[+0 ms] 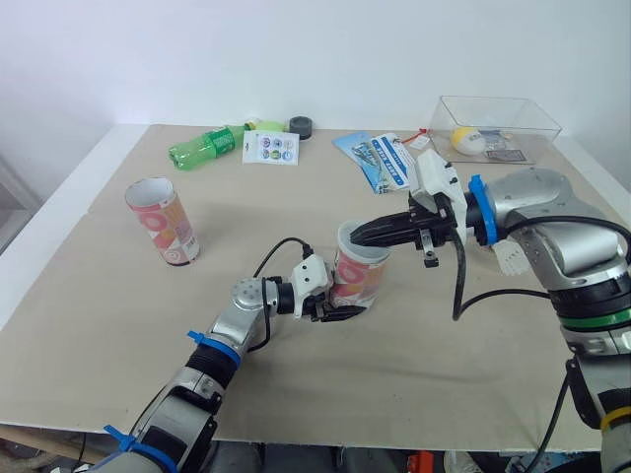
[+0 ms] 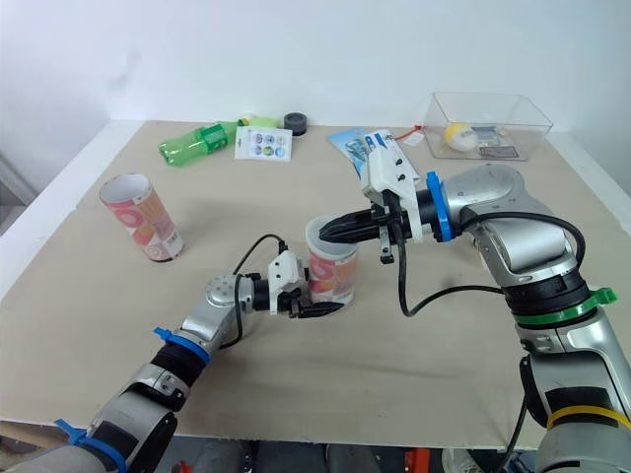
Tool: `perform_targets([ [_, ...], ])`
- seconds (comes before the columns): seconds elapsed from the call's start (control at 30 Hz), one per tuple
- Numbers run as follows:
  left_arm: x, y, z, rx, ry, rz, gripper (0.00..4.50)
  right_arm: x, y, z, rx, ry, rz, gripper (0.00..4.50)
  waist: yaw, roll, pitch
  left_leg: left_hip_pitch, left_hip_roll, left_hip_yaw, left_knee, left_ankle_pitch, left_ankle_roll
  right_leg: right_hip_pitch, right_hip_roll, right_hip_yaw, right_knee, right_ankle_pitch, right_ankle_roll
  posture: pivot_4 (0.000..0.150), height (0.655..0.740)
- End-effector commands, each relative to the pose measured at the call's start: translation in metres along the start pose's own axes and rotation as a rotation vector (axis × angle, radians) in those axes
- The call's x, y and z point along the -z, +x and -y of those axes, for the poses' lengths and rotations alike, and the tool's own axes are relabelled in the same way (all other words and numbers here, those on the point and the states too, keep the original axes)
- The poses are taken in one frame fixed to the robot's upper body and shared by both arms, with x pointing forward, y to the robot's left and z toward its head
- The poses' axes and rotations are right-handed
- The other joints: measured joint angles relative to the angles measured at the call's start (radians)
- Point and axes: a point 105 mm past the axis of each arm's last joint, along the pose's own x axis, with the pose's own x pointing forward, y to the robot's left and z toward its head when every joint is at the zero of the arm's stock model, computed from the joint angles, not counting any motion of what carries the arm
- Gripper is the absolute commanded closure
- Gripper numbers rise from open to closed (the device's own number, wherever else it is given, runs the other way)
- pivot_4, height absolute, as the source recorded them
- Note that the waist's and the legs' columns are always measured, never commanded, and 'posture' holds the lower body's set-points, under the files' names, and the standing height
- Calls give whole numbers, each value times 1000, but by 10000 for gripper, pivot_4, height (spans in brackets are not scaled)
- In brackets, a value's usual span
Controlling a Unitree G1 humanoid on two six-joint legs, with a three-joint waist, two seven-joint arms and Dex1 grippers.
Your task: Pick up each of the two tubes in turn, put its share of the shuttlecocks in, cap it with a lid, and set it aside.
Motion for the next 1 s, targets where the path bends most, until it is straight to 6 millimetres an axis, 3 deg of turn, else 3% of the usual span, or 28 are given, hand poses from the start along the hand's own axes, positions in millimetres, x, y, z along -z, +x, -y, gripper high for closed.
perform_targets([
  [0.03,30,-11,4,-16,-72,-109,14587,-6,5,-2,-21,-52,-28,43982,0,0,0,0,0,0,0,0,0,0,0,0,0,0,0,1500,7400],
  [1.0,27,-10,4,-24,-79,-97,14587,30,9,-11,-59,-69,-234,43982,-1,-5,-7,7,1,1,-1,-1,-1,2,0,0,0,-1,-2,1500,7400],
])
